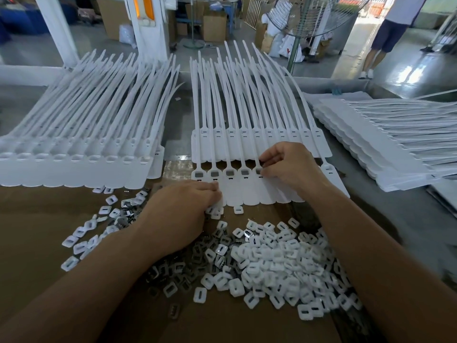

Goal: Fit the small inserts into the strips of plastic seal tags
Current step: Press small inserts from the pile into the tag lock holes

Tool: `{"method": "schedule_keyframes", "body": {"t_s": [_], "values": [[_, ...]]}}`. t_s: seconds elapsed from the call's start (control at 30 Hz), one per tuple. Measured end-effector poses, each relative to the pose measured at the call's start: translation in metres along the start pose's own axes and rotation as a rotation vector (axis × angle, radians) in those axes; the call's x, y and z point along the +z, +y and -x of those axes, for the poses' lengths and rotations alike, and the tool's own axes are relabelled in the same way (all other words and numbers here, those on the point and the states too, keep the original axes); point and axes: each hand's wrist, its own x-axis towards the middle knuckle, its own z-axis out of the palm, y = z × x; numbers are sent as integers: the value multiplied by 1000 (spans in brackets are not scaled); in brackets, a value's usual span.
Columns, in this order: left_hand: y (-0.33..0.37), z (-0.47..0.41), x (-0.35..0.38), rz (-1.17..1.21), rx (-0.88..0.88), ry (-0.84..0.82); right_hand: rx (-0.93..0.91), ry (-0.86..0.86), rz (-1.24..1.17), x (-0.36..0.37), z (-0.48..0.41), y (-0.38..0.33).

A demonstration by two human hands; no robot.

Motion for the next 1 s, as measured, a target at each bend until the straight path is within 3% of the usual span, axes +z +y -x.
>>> {"method": "schedule_keyframes", "body": {"t_s": [0.13, 0.33, 0.4, 0.63, 1.0], "values": [[-1, 1, 0, 10, -4, -3, -104, -105, 67, -8, 9, -8], [1, -1, -1, 20, -29, -23, -301, -541, 124, -10, 41, -35], [1, -3, -1, 27, -27, -32, -365, -614, 150, -3, 50, -40], [3, 2, -7, 82, -15, -44, -512, -627, 291, 19, 60, -45], [3, -2, -7, 58, 20, -26, -451, -633, 198, 17, 58, -43]]}}
